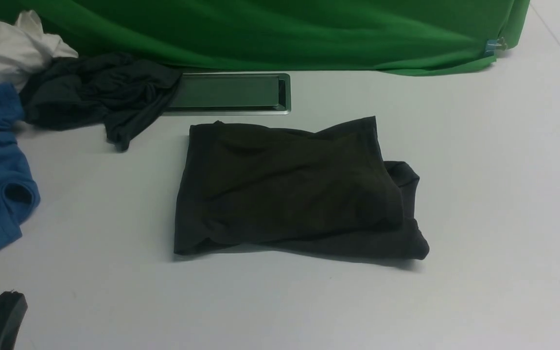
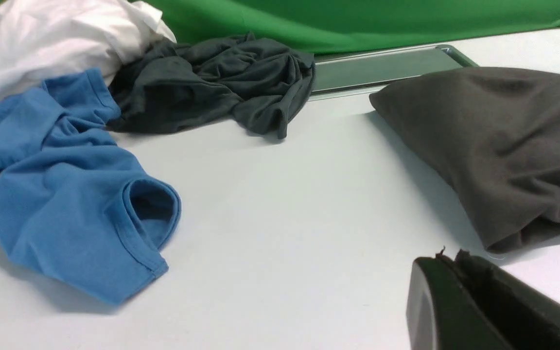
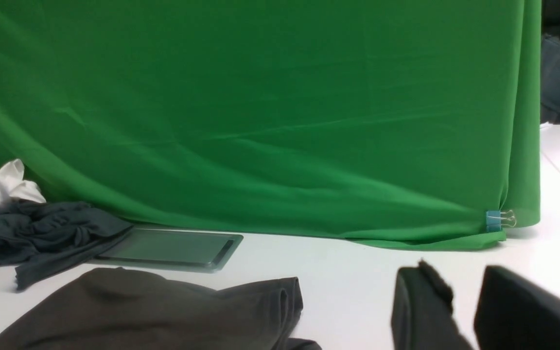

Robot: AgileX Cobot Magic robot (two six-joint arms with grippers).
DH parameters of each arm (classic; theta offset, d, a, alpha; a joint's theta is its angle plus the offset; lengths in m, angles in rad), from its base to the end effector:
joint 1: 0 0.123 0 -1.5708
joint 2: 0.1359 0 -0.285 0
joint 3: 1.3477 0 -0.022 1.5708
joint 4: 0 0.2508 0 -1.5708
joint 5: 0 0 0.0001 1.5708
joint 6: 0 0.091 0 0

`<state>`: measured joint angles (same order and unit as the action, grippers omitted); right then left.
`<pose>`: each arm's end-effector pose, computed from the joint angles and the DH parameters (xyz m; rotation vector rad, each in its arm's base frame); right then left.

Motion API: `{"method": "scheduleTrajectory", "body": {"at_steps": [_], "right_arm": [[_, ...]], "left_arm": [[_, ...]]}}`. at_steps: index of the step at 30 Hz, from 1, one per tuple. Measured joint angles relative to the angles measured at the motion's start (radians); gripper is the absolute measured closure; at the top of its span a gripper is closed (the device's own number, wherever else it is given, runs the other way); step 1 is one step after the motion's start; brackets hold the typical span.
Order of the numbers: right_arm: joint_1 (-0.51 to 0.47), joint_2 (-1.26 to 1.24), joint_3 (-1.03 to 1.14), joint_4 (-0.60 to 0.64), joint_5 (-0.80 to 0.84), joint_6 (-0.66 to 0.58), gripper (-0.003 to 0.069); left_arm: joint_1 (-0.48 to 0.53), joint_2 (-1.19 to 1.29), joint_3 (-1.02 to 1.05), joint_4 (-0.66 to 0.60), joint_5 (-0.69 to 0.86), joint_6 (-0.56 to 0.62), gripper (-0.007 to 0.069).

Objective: Fold a long-sleeved shirt on a white desktop.

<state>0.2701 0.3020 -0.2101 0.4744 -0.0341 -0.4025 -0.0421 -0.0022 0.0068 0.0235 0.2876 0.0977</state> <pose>0.0811 0.0210 0.2669 -0.1413 1.5444 0.2587 0.0547 -0.0017 0.1850 0.1392 1.7707 0.0623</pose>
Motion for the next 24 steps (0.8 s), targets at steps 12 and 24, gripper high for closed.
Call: {"method": "scheduleTrajectory", "body": {"at_steps": [12, 24], "right_arm": [[0.0, 0.0, 0.0, 0.0, 0.0, 0.0, 0.0454], [0.0, 0.0, 0.0, 0.0, 0.0, 0.0, 0.0433]], "left_arm": [[0.0, 0.0, 0.0, -0.003, 0.0, 0.0, 0.0606], [0.0, 0.0, 0.0, -0.003, 0.0, 0.0, 0.0606]]}}
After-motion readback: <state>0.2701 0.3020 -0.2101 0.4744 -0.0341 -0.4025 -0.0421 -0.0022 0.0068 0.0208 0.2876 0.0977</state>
